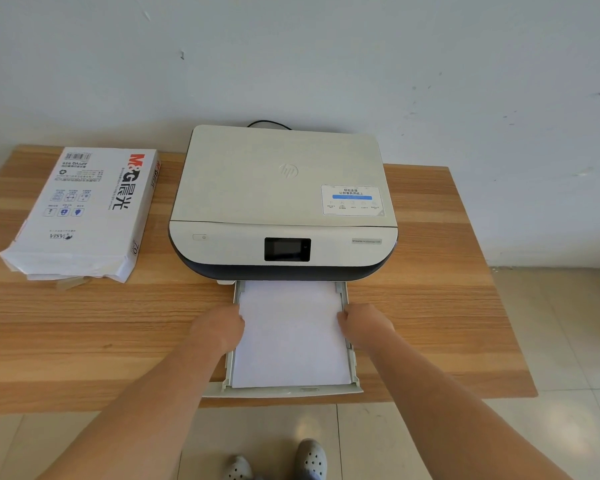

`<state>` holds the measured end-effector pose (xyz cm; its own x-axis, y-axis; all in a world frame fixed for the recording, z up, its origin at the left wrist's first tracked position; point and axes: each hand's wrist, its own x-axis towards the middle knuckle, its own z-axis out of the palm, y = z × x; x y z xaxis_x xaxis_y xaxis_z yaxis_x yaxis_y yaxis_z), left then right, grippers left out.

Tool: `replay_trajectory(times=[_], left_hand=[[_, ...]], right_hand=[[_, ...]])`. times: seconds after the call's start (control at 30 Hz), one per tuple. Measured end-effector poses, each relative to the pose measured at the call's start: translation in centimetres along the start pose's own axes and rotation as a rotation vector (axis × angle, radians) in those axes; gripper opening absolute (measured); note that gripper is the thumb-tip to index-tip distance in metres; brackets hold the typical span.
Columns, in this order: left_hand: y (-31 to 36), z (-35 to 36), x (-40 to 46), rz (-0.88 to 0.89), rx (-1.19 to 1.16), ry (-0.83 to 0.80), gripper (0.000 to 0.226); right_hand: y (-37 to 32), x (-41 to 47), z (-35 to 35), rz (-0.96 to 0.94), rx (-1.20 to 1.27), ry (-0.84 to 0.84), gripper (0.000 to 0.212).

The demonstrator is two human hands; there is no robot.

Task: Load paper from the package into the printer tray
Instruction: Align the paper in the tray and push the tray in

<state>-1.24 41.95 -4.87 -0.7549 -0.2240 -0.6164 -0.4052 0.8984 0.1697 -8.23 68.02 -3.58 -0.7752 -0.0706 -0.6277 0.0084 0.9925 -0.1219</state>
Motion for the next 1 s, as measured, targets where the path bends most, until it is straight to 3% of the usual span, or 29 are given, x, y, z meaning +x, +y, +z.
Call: replay_trajectory(times=[0.27,0.43,0.53,0.7,0.8,1.0], left_hand=[[0.5,-0.1,-0.4,0.069,0.159,0.035,0.033],[0.0,-0.2,-0.9,0.068,0.036,0.074,0.033],[-0.2,-0.3,-2.0,0.058,-0.017,0.217,0.034],[-0.5,1.8,-4.6,0.284,0.082,0.420,0.045],[-1.1,3.9,-5.7,0.391,0.145,0.418,0.056],[-1.5,6.2,-7.5,0.420,0.232,0.349,0.069]], right_hand=[[-0.8,0.0,0.3,-0.001,-0.123,-0.020,0.037],[-0.3,-0.4,-0.1,-0.023,-0.082,-0.015,0.037],[0.2,-1.4,0.2,-0.054,-0.044,0.069,0.045],[1.4,-3.9,2.5,-0.313,-0.122,0.271,0.051],[2.0,-4.9,4.4,-0.429,-0.138,0.331,0.060],[2.9,-6.9,7.1,-0.422,-0.173,0.442,0.062]])
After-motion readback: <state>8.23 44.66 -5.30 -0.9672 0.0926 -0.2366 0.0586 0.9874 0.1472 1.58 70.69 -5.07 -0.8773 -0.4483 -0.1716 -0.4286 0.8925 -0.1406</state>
